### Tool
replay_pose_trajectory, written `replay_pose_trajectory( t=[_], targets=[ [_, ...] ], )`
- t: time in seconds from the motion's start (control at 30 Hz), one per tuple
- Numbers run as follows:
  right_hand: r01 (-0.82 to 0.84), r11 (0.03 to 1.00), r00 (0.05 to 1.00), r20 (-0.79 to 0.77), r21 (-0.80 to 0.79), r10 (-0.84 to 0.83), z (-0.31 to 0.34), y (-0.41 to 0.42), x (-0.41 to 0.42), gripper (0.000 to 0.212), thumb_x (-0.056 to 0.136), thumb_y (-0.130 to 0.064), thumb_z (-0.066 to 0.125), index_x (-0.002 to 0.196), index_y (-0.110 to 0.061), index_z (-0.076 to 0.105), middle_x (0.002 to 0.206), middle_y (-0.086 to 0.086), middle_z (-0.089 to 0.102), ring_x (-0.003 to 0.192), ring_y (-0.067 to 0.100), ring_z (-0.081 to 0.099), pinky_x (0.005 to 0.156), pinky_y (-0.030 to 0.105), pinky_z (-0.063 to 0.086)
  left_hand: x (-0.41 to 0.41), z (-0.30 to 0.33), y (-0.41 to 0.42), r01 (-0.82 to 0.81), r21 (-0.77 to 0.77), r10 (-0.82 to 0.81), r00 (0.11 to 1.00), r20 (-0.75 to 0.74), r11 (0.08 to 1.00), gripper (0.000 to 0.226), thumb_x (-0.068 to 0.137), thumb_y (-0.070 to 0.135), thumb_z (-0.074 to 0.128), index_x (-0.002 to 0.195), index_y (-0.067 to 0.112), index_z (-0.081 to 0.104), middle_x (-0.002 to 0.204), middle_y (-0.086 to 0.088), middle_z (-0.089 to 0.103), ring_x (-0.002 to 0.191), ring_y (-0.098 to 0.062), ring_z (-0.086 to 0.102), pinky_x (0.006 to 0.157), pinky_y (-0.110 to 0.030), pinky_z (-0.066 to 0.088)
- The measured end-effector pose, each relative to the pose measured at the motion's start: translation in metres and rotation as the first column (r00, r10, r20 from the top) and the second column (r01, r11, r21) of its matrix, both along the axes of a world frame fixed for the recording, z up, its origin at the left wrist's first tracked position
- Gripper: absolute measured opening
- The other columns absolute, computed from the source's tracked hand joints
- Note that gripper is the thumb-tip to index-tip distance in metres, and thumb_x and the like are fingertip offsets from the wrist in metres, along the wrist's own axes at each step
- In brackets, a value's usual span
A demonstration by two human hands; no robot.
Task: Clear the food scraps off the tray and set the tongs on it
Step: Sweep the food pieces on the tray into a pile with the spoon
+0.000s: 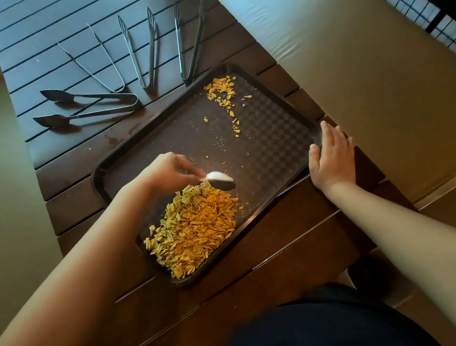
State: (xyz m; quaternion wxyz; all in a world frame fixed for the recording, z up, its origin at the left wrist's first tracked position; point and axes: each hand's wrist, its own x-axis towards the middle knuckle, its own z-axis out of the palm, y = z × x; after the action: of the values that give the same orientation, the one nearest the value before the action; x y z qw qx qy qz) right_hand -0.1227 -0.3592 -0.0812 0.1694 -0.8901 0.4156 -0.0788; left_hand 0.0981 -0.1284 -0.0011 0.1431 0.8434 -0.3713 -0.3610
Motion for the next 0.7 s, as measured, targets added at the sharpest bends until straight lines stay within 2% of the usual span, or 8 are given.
replay_pose_trajectory(
  t=[0.1,0.27,0.37,0.43,0.47,0.53,0.63,0.7],
  targets=[
    [-0.003,1.0,1.0,0.003,-0.004,0.003,0.0,0.0,0.0,0.063,0.092,-0.04,0.02,0.147,-0.008,0.026,0.152,0.013,0.029,0.143,0.028,0.02,0.116,0.042,0.009,-0.01,-0.003,-0.016,-0.065,-0.119,0.066,0.998,0.006,0.991,0.015,0.085,0.022,0.065,0.098,0.027,0.071,0.089,0.008,0.055,0.081,-0.005,0.052,0.07,-0.02,0.041],
    [-0.003,1.0,1.0,0.005,0.003,0.003,0.0,-0.001,-0.001,0.063,0.093,-0.04,0.021,0.147,-0.009,0.027,0.152,0.013,0.03,0.143,0.028,0.02,0.116,0.042,0.009,-0.022,-0.008,-0.021,0.071,0.032,-0.072,0.997,0.038,0.997,0.012,0.084,0.028,0.065,0.094,0.03,0.071,0.091,0.012,0.055,0.09,-0.008,0.054,0.08,-0.029,0.048],
    [-0.003,1.0,1.0,0.027,-0.005,0.003,0.0,-0.001,-0.001,0.061,0.093,-0.038,0.024,0.146,-0.008,0.03,0.149,0.014,0.035,0.14,0.03,0.027,0.115,0.044,0.013,-0.018,-0.004,-0.011,0.138,0.128,-0.146,0.988,0.053,0.982,0.011,0.082,0.031,0.067,0.092,0.03,0.072,0.092,0.013,0.057,0.088,-0.007,0.055,0.078,-0.027,0.047],
    [0.0,1.0,1.0,0.026,-0.022,0.001,0.0,-0.001,-0.001,0.06,0.092,-0.037,0.026,0.144,-0.008,0.033,0.146,0.015,0.039,0.136,0.032,0.033,0.114,0.045,0.018,-0.01,0.0,-0.005,0.129,0.13,-0.133,0.991,0.027,0.983,0.012,0.083,0.027,0.066,0.093,0.03,0.072,0.09,0.013,0.058,0.086,-0.007,0.056,0.075,-0.024,0.044],
    [0.003,1.0,1.0,0.022,-0.029,-0.002,0.0,-0.002,0.0,0.059,0.092,-0.037,0.027,0.143,-0.008,0.035,0.144,0.015,0.042,0.134,0.032,0.036,0.113,0.045,0.021,-0.005,0.002,-0.004,0.086,0.094,-0.087,0.996,0.003,0.992,0.013,0.085,0.025,0.065,0.094,0.031,0.071,0.09,0.012,0.059,0.086,-0.008,0.056,0.074,-0.023,0.042],
    [0.013,0.999,1.0,0.005,-0.043,-0.013,0.003,-0.004,0.002,0.059,0.089,-0.036,0.028,0.14,-0.008,0.038,0.138,0.016,0.047,0.126,0.032,0.043,0.108,0.045,0.028,0.004,0.003,-0.005,-0.099,-0.029,0.098,0.994,-0.04,0.995,0.014,0.087,0.022,0.062,0.097,0.03,0.069,0.09,0.008,0.061,0.078,-0.009,0.054,0.065,-0.02,0.042],
    [0.021,0.997,0.999,-0.038,-0.068,-0.023,0.011,-0.012,0.01,0.06,0.087,-0.036,0.025,0.137,-0.009,0.043,0.131,0.015,0.05,0.115,0.031,0.047,0.097,0.043,0.035,0.018,-0.002,-0.019,-0.459,-0.167,0.449,0.889,-0.094,0.873,0.021,0.091,0.016,0.055,0.106,0.024,0.067,0.079,0.003,0.061,0.056,-0.007,0.045,0.047,-0.014,0.038],
    [0.002,0.998,0.999,-0.034,-0.069,-0.004,0.013,-0.018,0.012,0.06,0.087,-0.035,0.025,0.137,-0.01,0.045,0.13,0.015,0.05,0.113,0.031,0.046,0.095,0.041,0.036,0.026,-0.005,-0.031,-0.589,-0.183,0.584,0.807,-0.087,0.787,0.024,0.092,0.016,0.052,0.111,0.02,0.067,0.076,0.003,0.06,0.053,-0.005,0.043,0.045,-0.014,0.037]
  ],
)
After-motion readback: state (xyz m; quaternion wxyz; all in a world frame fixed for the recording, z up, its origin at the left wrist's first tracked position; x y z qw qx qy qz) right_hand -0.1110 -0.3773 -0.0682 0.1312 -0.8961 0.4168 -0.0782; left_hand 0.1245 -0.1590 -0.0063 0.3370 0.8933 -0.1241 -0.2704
